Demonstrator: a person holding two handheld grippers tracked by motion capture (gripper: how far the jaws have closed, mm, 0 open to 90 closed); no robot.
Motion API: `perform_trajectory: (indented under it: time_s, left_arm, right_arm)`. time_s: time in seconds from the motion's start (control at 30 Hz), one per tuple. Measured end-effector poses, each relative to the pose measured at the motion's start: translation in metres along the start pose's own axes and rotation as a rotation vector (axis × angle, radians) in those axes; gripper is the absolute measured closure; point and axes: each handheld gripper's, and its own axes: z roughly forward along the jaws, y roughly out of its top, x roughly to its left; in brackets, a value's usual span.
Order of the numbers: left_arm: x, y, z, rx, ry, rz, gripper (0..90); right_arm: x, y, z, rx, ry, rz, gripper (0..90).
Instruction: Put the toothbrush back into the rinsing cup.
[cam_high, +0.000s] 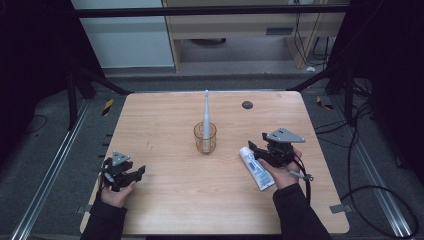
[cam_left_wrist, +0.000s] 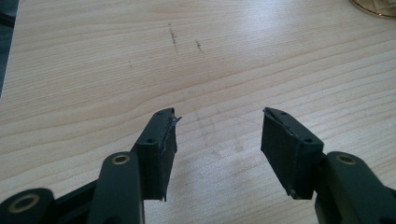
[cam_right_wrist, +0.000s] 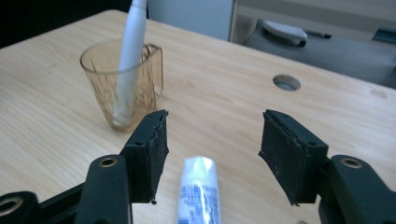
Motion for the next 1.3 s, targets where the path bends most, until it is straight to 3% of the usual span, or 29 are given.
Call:
perform_trajectory:
  time_s: [0.3,0.63,1.0,1.3]
  left_arm:
    - [0.0,0.0,0.0,0.0,-0.003,-0.002,46.3]
    - [0.0,0.0,0.0,0.008,0.001,0.001,50.4]
    - [-0.001,0.0,0.001,0.012,-0.004,0.008,51.5]
    - [0.0,0.0,0.001,0.01,-0.005,0.005,51.6]
  right_arm:
    - [-0.016,-0.024,-0.011,0.085,0.011,-0.004,47.1]
    - [-0.028,-0.05,-0.016,0.16,-0.016,-0.016,55.8]
    - [-0.036,-0.078,-0.001,0.296,-0.043,-0.033,71.4]
    - [-0.039,-0.084,0.005,0.341,-0.058,-0.046,76.8]
